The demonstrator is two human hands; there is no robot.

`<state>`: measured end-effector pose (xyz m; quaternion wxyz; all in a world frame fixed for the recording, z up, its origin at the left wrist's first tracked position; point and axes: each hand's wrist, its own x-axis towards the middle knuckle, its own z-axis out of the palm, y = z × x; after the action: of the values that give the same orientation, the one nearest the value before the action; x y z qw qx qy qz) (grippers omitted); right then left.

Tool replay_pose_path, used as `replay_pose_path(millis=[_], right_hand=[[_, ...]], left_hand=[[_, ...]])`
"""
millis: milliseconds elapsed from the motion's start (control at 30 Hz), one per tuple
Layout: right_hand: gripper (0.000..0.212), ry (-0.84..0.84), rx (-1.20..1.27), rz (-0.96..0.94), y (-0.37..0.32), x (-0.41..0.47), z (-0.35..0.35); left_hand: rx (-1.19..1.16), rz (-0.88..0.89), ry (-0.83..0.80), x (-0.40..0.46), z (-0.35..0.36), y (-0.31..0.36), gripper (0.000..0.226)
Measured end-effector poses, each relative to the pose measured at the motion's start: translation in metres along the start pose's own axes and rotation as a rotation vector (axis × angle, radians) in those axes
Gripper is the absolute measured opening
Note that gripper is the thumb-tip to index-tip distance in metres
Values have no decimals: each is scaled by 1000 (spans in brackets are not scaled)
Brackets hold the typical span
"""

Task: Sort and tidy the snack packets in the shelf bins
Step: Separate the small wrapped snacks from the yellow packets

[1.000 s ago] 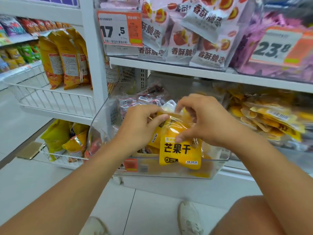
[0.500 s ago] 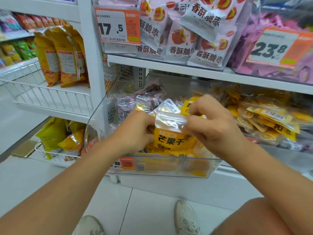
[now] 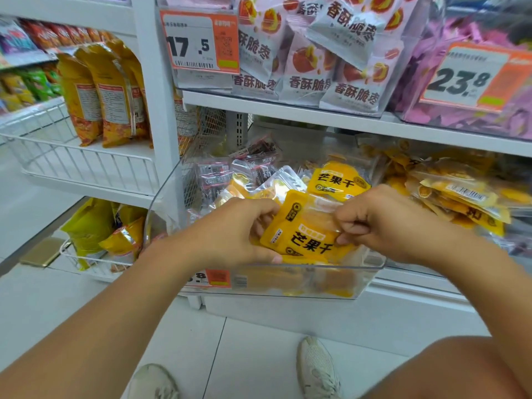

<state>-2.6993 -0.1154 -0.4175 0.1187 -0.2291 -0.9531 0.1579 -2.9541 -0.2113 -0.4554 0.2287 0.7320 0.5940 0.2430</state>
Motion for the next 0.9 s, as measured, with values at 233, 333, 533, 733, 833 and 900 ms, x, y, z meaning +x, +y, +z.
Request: replay_pose_path(millis=[233, 333, 533, 733, 833, 900], right_hand=[[46, -209, -256, 101, 2, -4, -6], [38, -264, -330, 91, -4, 0, -7], [33, -204, -524, 124, -18, -15, -7], [32, 284, -172, 34, -65, 15, -19], [30, 152, -223, 52, -78, 82, -4], [37, -127, -341, 100, -74, 137, 11]], left_hand=[[115, 39, 16, 1, 5, -3, 82], [179, 72, 9, -1, 6, -5, 67], [227, 124, 33, -2, 10, -10, 48], [173, 10, 378, -13, -34, -29, 42], [365, -128, 376, -15, -48, -46, 53], [454, -187, 277, -14, -50, -50, 61]])
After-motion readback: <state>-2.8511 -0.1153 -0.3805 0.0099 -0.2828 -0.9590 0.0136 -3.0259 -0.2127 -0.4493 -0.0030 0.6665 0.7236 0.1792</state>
